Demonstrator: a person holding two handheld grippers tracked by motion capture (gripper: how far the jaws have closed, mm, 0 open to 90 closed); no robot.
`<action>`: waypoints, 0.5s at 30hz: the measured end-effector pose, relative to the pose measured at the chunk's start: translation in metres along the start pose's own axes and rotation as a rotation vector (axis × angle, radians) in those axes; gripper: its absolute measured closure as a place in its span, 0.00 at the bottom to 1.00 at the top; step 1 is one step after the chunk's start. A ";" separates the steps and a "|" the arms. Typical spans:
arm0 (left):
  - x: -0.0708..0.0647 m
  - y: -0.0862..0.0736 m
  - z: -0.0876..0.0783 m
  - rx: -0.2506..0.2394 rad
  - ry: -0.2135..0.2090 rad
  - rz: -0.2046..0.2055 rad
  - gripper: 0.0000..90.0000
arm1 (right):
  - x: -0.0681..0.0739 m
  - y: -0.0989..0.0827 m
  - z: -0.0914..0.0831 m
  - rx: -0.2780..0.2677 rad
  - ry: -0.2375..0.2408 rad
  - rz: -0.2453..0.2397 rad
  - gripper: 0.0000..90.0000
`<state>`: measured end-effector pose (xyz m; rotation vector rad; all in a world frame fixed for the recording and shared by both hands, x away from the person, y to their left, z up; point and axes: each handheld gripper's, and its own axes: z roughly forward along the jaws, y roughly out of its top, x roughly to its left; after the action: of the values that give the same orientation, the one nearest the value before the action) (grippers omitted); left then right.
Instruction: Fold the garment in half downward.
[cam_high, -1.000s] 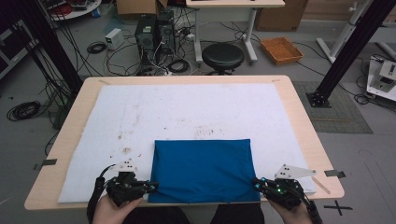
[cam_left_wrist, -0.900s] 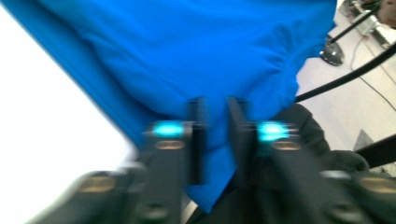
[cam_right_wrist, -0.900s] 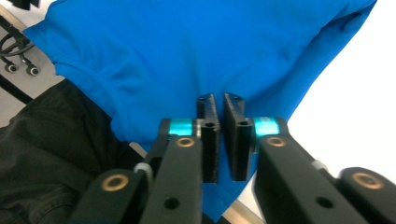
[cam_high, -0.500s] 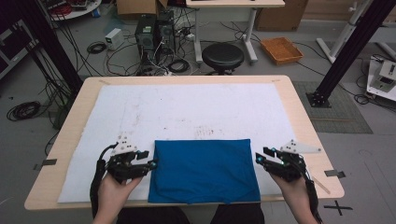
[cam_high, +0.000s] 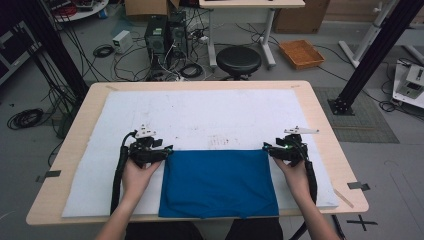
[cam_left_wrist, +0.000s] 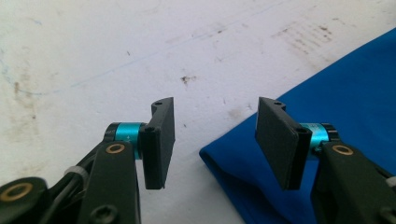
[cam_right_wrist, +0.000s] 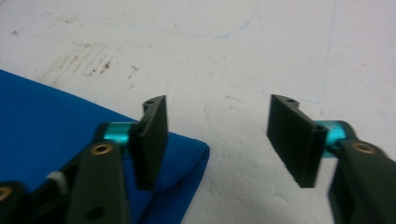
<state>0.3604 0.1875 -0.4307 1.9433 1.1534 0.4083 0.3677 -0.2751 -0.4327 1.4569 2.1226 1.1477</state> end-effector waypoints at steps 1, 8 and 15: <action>0.001 -0.001 0.003 0.006 0.000 -0.013 0.53 | 0.000 -0.001 0.002 0.006 0.000 0.002 0.51; 0.002 -0.005 0.011 0.063 -0.009 -0.009 0.57 | 0.000 -0.006 0.010 0.038 0.015 0.007 0.68; -0.002 -0.012 0.010 0.064 0.019 0.034 0.73 | -0.001 -0.011 0.013 0.056 0.041 -0.018 0.91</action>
<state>0.3585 0.1839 -0.4462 2.0207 1.1598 0.4128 0.3700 -0.2723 -0.4500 1.4473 2.2083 1.1298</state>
